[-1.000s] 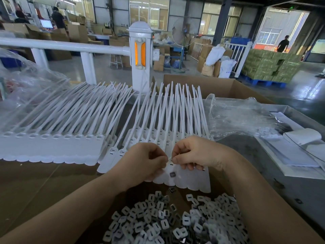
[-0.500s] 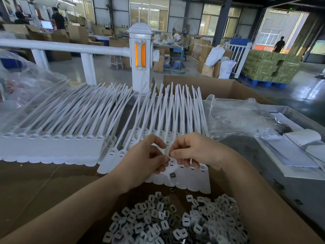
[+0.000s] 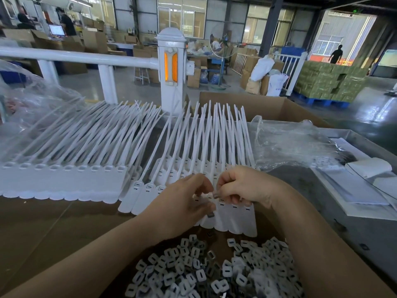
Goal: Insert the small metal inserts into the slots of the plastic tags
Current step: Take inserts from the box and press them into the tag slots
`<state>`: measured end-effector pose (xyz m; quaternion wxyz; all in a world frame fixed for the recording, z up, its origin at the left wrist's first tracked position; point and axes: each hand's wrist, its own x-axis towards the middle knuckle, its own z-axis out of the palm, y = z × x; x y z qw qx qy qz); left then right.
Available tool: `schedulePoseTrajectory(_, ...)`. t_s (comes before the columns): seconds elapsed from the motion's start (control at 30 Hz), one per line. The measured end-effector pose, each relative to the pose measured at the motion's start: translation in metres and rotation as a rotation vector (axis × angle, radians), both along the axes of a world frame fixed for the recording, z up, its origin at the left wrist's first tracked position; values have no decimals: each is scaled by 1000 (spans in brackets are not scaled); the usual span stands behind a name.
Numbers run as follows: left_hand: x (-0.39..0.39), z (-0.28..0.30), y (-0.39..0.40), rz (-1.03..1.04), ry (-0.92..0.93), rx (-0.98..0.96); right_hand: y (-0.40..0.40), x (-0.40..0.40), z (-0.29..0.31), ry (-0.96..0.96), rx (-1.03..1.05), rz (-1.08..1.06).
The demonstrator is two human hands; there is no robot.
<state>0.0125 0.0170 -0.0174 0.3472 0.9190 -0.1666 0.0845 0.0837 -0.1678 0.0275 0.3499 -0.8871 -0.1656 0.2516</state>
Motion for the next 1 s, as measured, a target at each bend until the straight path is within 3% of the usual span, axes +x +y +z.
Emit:
schedulePoseTrajectory(0.13, 3, -5, 2, -89, -40, 280, -9, 4, 3, 58, 13, -178)
schedulePoseTrajectory(0.23, 5, -6, 3, -74, -75, 367, -16, 6, 7, 96, -8, -224)
schedulePoseTrajectory(0.63, 12, -13, -1, -18, -160, 439, -21, 9, 3, 132, -225, -202)
schedulePoseTrajectory(1.0, 12, -12, 1, -35, -106, 367, -26, 10, 4, 109, -297, -115)
